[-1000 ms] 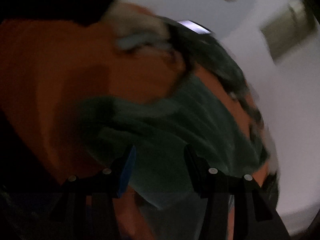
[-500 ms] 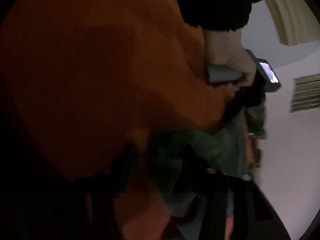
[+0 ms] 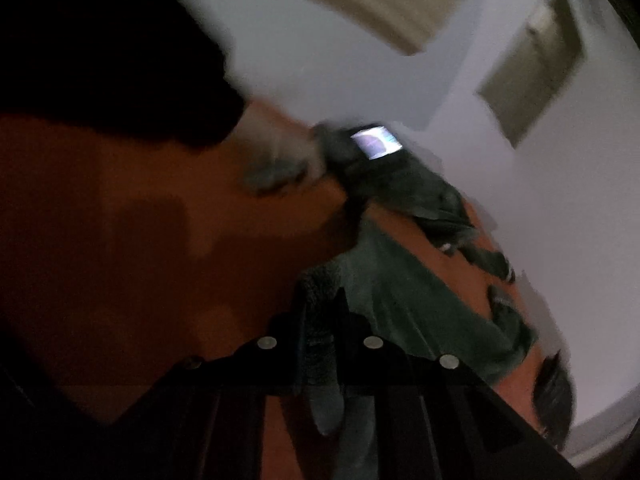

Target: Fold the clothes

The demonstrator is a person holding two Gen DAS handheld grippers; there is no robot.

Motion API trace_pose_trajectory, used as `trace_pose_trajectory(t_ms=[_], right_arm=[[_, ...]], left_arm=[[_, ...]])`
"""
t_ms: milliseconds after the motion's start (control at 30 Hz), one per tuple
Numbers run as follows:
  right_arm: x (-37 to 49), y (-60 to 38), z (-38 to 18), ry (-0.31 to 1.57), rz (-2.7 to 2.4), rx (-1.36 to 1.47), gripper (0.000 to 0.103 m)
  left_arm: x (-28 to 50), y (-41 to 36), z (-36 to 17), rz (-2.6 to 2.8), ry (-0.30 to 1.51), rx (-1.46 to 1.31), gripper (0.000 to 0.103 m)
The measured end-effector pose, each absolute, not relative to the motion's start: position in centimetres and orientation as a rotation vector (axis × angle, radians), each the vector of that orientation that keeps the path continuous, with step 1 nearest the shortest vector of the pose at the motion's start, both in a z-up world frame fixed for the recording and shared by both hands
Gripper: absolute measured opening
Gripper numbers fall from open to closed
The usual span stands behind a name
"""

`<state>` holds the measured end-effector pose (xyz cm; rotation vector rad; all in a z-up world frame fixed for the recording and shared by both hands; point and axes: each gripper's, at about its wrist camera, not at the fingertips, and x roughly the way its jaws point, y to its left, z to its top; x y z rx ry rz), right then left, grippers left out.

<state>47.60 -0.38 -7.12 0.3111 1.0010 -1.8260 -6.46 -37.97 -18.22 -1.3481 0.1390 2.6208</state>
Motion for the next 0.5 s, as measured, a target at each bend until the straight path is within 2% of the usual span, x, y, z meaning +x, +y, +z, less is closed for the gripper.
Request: trace_pose_trajectory(t_ms=[67,200,333,500], right_arm=[[46.6,0.0,-5.7,0.944,-1.846,0.340,0.010],[47.6,-1.0,-7.1,0.967,-1.718,0.420,0.010],[48.4,-4.0,-11.3,0.994,-1.550,0.560,0.010],[49.0,-6.6,-15.5,1.062,-1.405,0.668,0.010]], left_arm=[[-6.2,-38.7,-17.8,2.627,0.103,-1.320,0.010],[-5.7,-42.2,-18.0,2.623,0.011,-1.352,0.010],[-5.0,-42.6,-19.9,2.587,0.109,-1.412,0.010],[-5.1,-42.2,-20.4,2.594,0.101,-1.434,0.014]])
